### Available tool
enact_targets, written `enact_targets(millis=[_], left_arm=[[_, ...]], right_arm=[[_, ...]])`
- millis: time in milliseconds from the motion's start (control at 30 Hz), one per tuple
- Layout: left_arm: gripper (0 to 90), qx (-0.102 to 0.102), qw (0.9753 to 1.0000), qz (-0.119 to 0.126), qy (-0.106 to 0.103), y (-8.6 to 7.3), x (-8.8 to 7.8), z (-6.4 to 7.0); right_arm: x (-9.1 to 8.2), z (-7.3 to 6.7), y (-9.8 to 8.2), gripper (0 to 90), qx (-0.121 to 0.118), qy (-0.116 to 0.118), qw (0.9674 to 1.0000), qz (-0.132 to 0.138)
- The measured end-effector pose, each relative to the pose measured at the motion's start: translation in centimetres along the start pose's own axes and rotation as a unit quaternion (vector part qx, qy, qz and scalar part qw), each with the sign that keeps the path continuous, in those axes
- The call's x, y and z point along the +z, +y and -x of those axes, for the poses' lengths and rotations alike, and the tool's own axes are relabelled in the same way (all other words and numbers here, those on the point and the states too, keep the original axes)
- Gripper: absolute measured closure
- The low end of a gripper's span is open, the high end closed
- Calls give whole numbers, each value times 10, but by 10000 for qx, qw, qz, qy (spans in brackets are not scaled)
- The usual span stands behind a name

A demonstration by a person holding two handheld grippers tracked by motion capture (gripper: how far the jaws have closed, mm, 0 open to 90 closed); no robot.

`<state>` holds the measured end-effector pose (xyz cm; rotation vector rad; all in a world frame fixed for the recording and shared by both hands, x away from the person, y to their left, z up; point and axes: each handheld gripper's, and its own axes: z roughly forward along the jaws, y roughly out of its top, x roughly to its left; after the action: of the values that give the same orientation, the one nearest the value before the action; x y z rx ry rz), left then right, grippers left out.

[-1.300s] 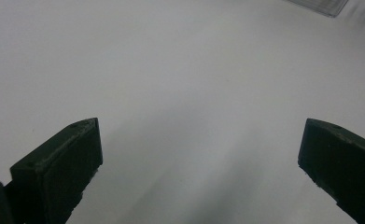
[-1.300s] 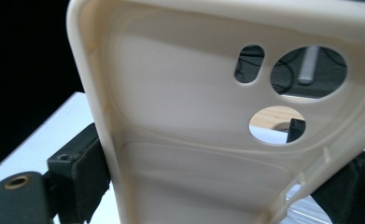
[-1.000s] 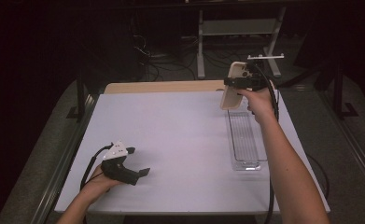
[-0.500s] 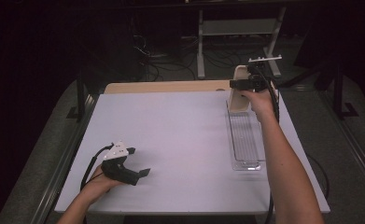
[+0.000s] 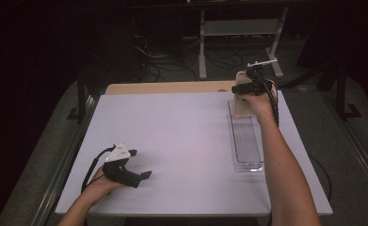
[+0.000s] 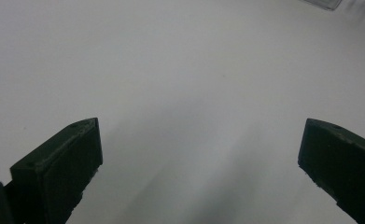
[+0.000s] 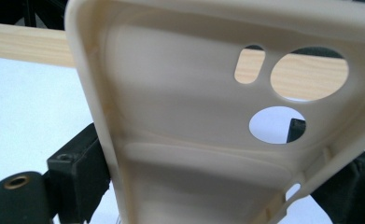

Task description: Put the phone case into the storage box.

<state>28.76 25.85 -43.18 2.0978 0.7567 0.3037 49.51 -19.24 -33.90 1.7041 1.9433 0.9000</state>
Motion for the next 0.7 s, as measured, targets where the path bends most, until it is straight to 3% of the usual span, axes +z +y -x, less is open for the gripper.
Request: enact_targets(millis=[267,700], left_arm=[[0,123,9999,-79,4,0,0,0],[0,78,9999,-64,-34,0,1,2]], right_arm=[[16,1,-5,104,-88,-191,9993,-304],[38,-6,-6,95,-148,-307,9980,-524]])
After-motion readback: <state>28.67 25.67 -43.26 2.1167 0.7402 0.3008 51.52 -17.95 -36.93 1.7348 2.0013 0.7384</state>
